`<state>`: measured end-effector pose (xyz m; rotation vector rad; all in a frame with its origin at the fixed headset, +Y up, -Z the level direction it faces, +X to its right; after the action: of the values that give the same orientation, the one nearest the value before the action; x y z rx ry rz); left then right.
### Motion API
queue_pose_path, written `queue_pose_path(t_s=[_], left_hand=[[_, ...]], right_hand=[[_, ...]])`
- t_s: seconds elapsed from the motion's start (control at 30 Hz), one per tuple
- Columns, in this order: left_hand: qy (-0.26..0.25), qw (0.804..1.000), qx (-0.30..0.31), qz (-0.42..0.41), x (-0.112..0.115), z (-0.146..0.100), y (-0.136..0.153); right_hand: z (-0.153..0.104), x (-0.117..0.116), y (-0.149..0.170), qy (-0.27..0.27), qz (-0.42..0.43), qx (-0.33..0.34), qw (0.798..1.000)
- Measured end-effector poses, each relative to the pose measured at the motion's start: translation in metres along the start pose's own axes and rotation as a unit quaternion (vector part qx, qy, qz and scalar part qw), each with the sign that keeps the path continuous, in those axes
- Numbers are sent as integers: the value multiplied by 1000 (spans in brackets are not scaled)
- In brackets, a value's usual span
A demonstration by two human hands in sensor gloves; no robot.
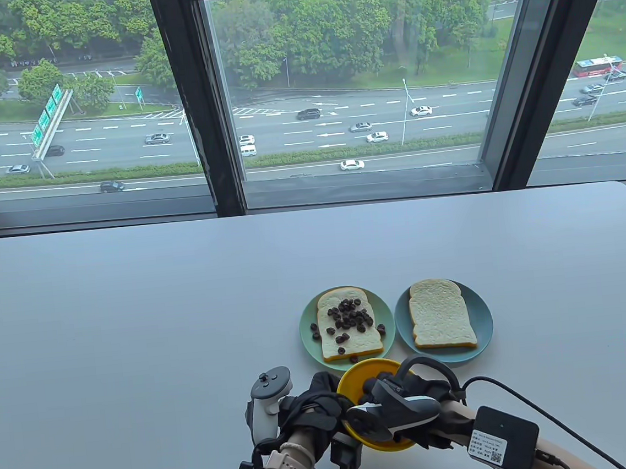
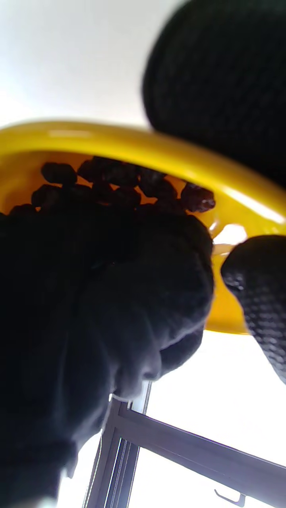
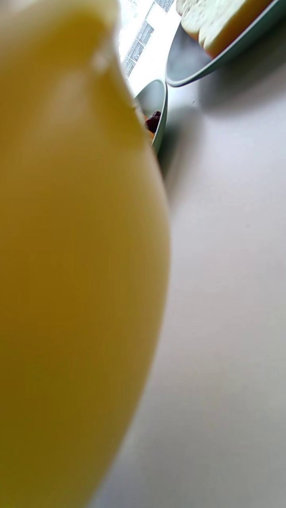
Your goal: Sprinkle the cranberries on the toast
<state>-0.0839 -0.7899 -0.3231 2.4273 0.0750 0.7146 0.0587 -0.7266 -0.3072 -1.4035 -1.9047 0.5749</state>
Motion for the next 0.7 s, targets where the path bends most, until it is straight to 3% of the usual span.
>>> queue_pose_path(t_s=[0.23, 0.47, 0.7], left_hand=[[-2, 1000, -20, 11, -3, 2, 3], [0, 999, -32, 21, -3, 1, 4], [17, 999, -31, 23, -1, 2, 3]], right_hand=[[-6, 3, 7, 38, 47, -2, 998], [-14, 25, 21, 68, 114, -13, 991], [6, 42, 50, 67, 194, -74, 976]])
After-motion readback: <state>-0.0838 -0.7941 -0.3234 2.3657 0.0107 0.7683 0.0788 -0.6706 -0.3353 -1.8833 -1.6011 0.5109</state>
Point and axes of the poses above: the tracker on the back of each hand, its own y axis roughly to the little-finger side, its own z axis roughly from the wrist to the fingertips, x = y × z, the point moved 1 cm from there along z, roughly from the wrist to the fingertips, and after that the axes turned 11 degrees about y, right-handed, at the moved point
